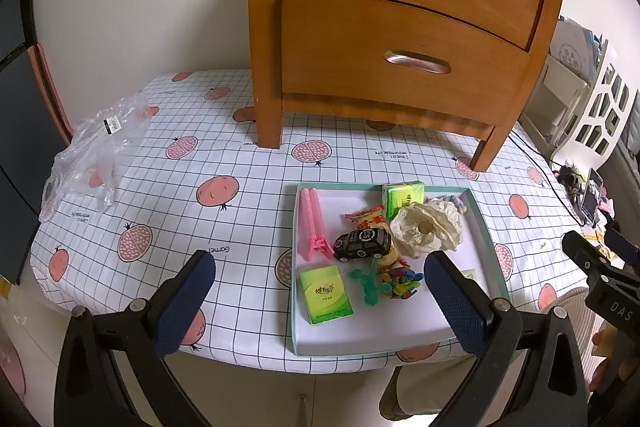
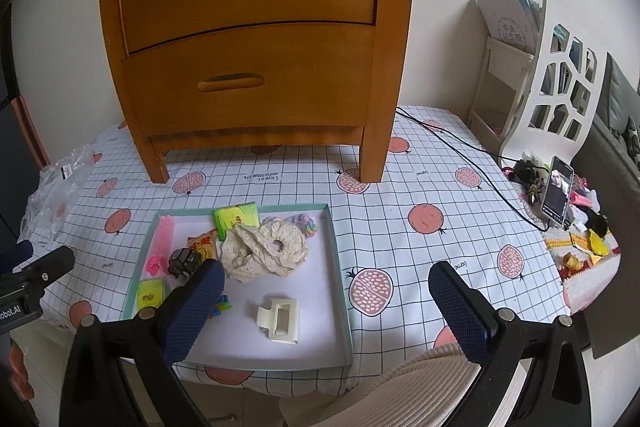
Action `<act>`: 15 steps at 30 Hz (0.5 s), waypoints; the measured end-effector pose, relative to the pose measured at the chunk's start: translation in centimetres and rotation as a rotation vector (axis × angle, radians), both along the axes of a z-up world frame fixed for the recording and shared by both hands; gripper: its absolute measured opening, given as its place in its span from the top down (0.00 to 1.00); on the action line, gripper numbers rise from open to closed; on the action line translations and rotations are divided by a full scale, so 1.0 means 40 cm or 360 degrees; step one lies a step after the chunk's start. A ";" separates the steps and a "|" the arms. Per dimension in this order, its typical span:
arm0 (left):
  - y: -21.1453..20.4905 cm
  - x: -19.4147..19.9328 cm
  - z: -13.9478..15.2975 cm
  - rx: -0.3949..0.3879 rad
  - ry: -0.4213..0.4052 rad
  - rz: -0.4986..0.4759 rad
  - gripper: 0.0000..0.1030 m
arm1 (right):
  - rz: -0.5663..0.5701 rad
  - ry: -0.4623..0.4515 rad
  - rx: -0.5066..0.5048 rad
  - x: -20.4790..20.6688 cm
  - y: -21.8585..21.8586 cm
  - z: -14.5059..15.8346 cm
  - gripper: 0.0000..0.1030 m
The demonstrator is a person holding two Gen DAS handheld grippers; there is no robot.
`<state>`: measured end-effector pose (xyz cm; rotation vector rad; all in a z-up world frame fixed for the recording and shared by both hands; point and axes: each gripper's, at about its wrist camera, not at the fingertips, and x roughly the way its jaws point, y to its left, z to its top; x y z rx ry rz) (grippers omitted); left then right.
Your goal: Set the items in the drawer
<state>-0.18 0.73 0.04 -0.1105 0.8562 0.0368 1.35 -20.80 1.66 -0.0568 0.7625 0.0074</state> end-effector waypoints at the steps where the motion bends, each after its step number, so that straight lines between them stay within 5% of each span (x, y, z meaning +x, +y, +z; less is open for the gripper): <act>1: 0.002 0.000 0.000 -0.0002 0.0000 0.0000 0.00 | -0.0001 0.0002 -0.0001 0.001 0.000 0.000 0.00; 15: 0.009 0.024 -0.001 -0.0006 -0.0003 -0.0003 0.00 | 0.0038 0.0039 -0.0011 0.014 0.009 0.002 0.00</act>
